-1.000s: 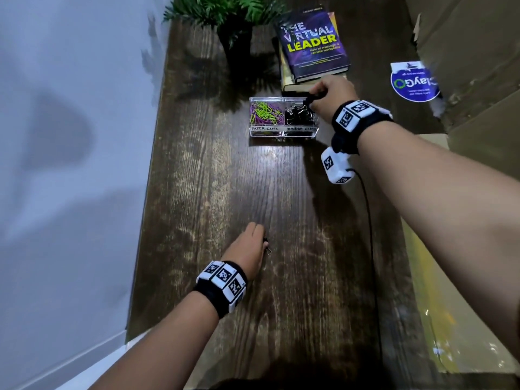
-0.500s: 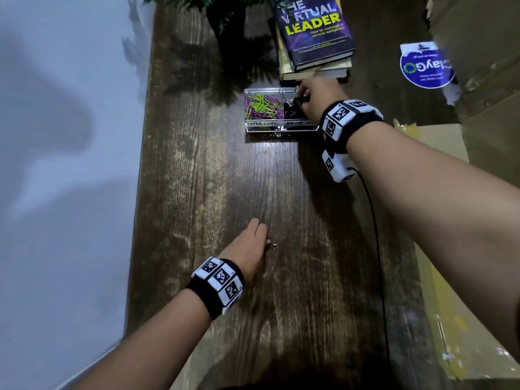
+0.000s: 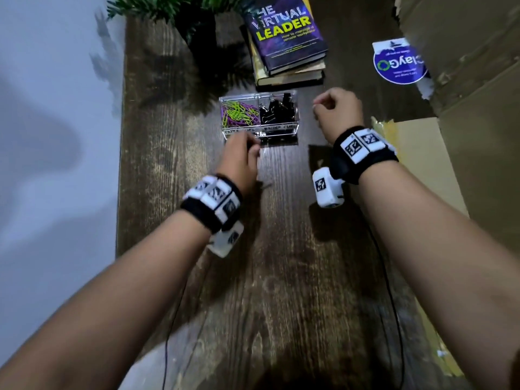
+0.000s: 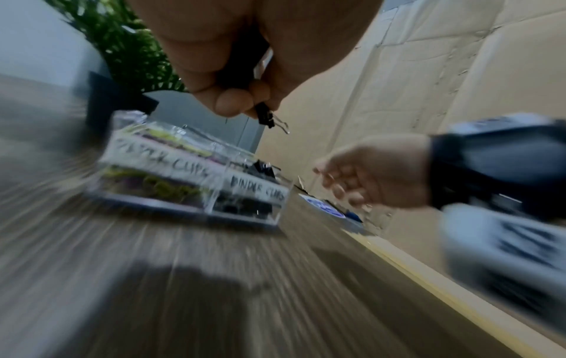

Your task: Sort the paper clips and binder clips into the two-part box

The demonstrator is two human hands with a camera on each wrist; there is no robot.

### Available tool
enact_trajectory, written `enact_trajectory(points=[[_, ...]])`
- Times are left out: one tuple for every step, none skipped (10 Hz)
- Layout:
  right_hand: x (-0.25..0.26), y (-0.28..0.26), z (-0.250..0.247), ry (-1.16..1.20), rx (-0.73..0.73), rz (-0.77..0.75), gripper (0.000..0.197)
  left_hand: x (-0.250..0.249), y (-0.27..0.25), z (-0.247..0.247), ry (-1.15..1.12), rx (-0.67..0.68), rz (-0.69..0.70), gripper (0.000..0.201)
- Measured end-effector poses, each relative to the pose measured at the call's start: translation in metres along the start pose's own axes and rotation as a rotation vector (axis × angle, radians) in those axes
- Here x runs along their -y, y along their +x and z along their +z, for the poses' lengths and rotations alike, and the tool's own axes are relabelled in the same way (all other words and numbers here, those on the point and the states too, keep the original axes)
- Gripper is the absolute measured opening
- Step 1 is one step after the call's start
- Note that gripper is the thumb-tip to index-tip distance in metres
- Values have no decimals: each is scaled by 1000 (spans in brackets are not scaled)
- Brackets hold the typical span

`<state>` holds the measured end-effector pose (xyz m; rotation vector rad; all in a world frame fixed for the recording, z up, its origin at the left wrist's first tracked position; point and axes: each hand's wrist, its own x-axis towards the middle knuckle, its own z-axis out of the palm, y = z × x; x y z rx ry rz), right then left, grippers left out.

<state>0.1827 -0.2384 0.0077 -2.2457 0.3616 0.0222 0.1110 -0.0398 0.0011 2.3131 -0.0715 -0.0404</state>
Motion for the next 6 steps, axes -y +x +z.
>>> enact_trajectory(points=[[-18, -21, 5, 49, 21, 31, 10, -12, 65, 8, 85, -22, 52, 15], [-30, -36, 7, 73, 59, 67, 10, -26, 107, 18, 198, 13, 73, 19], [-39, -44, 6, 74, 67, 57, 10, -24, 125, 34, 286, 125, 94, 21], [-42, -51, 3, 77, 85, 63, 8, -22, 128, 40, 347, 203, 95, 22], [-46, -66, 4, 86, 102, 50, 8, -23, 126, 40, 380, 209, 130, 26], [-55, -96, 3, 57, 177, 60, 10, -29, 123, 33, 403, 184, 139, 29]])
